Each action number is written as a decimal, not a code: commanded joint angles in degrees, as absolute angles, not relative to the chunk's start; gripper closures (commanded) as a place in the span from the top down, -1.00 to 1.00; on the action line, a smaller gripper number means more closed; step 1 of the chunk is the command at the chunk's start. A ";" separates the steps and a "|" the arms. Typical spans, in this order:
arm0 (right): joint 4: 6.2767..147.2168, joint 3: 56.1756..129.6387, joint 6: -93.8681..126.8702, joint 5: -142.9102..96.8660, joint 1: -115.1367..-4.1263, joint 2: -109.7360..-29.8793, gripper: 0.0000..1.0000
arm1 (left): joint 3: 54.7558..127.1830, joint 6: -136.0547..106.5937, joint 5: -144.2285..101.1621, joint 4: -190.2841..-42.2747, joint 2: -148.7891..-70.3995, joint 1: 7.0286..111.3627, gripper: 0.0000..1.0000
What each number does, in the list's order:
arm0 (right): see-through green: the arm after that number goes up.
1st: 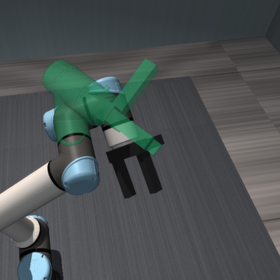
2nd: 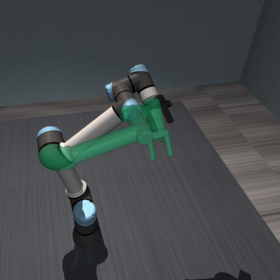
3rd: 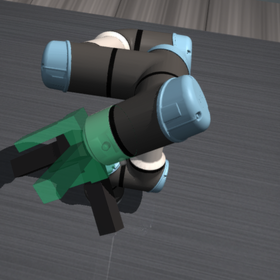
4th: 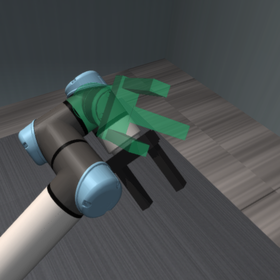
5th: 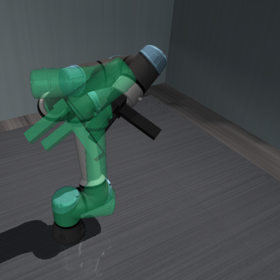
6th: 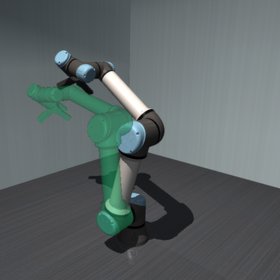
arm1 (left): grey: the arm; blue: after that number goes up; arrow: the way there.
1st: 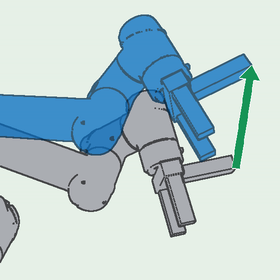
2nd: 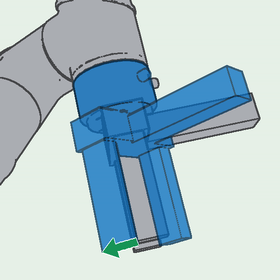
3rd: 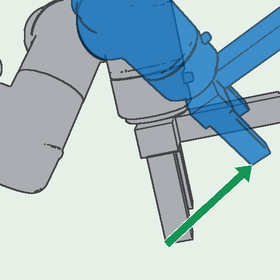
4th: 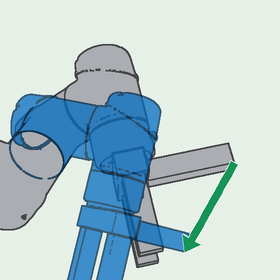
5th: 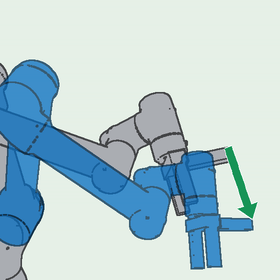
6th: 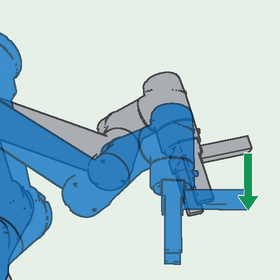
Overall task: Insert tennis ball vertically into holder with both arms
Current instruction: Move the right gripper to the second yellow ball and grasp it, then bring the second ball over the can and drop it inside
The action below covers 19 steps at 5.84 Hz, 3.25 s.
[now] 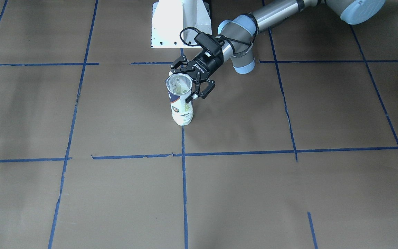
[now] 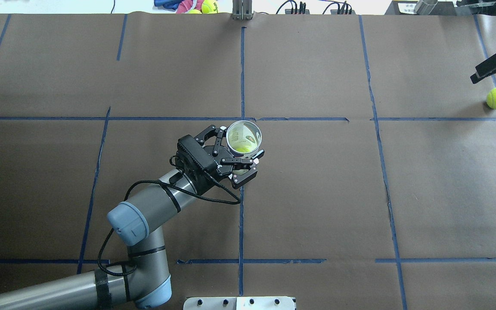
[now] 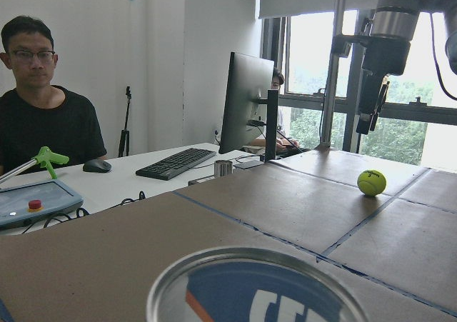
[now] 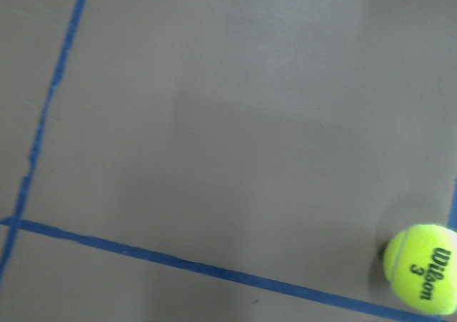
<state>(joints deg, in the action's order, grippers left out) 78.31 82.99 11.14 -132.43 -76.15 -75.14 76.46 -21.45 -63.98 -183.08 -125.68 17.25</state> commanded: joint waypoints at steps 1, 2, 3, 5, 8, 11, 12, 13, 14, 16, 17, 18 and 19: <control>71.60 71.33 8.79 -127.65 -76.55 -73.75 0.94 | 76.46 -21.45 -63.98 -182.99 -125.77 17.23 0.90; 66.41 66.76 8.79 -124.31 -76.20 -73.31 0.94 | 76.46 -21.45 -63.98 -183.08 -125.77 17.23 0.90; 65.75 65.58 8.70 -123.76 -75.77 -73.56 0.94 | 76.46 -21.45 -63.98 -183.08 -125.77 17.23 0.90; 65.65 65.48 8.61 -117.97 -73.40 -73.48 0.94 | 76.46 -21.45 -63.98 -182.99 -125.68 17.23 0.90; 65.65 64.87 8.44 -114.98 -70.49 -73.39 0.94 | 76.46 -21.45 -63.98 -182.99 -125.77 16.96 0.91; 64.60 64.25 8.09 -111.98 -70.49 -73.39 0.50 | 76.46 -21.45 -63.98 -182.99 -125.77 16.96 0.91; 64.60 64.25 8.26 -111.71 -70.49 -73.39 -0.21 | 76.46 -21.45 -63.98 -182.99 -125.77 16.96 0.91; 64.69 64.25 8.61 -111.53 -70.49 -73.39 -0.71 | 76.46 -21.45 -63.98 -182.99 -125.77 16.96 0.91; 64.51 65.29 8.96 -111.71 -70.49 -73.21 -0.97 | 76.46 -21.45 -63.98 -182.99 -125.68 16.96 0.91; 65.39 81.03 10.79 -113.37 -70.75 -76.70 -0.99 | 76.46 -21.45 -63.98 -182.99 -125.86 16.96 0.91; 65.22 88.26 22.64 -120.51 -69.79 -76.99 -0.99 | 76.38 -21.45 -63.98 -182.90 -125.77 16.96 0.91; 65.21 97.03 37.47 -127.46 -66.39 -76.47 -0.98 | 76.38 -21.45 -63.98 -182.99 -125.77 16.79 0.91; 65.39 105.82 52.32 -128.31 -60.70 -76.20 -0.98 | 76.38 -21.45 -63.98 -182.90 -125.68 16.44 0.91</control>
